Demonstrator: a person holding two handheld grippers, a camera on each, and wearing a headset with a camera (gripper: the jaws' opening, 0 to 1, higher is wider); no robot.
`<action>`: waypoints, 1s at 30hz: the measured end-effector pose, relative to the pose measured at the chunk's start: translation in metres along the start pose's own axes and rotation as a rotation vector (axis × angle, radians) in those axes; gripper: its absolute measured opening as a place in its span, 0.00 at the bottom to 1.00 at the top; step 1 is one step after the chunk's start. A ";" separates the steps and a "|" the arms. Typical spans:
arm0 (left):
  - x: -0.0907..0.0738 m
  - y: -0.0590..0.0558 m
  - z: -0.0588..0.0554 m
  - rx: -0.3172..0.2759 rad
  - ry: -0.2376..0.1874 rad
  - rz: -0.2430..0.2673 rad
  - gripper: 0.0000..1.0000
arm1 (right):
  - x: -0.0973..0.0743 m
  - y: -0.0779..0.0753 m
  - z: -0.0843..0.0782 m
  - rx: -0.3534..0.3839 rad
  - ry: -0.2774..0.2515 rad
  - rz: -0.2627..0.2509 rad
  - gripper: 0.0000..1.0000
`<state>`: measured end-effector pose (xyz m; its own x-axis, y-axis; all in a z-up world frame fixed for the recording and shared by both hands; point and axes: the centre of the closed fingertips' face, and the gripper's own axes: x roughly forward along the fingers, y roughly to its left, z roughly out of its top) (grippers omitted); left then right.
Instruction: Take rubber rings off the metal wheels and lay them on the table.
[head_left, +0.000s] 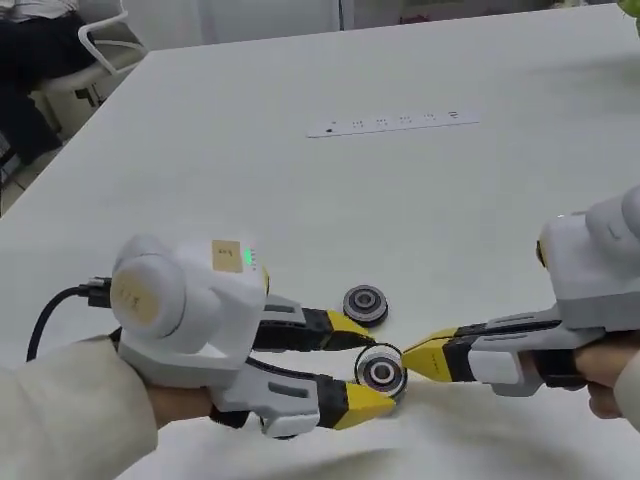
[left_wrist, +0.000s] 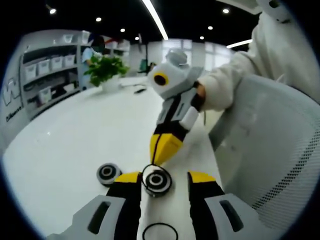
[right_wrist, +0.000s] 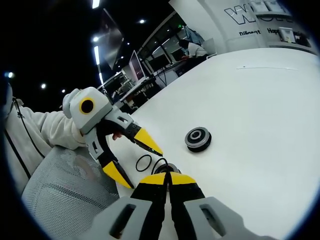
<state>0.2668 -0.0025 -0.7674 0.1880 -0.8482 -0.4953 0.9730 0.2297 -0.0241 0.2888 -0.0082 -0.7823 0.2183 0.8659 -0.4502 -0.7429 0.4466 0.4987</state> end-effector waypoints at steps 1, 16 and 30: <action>-0.001 -0.001 0.002 0.016 0.002 0.002 0.43 | -0.001 0.001 0.000 -0.002 0.000 0.000 0.00; -0.036 0.007 0.030 0.023 -0.039 0.053 0.72 | -0.007 0.005 0.003 -0.005 -0.006 0.002 0.00; -0.085 0.010 0.034 0.019 -0.042 0.119 0.87 | -0.014 0.009 0.007 -0.013 -0.005 0.003 0.00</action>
<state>0.2647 0.0558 -0.6964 0.3076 -0.8349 -0.4565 0.9457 0.3214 0.0494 0.2837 -0.0147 -0.7668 0.2191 0.8683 -0.4450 -0.7518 0.4409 0.4902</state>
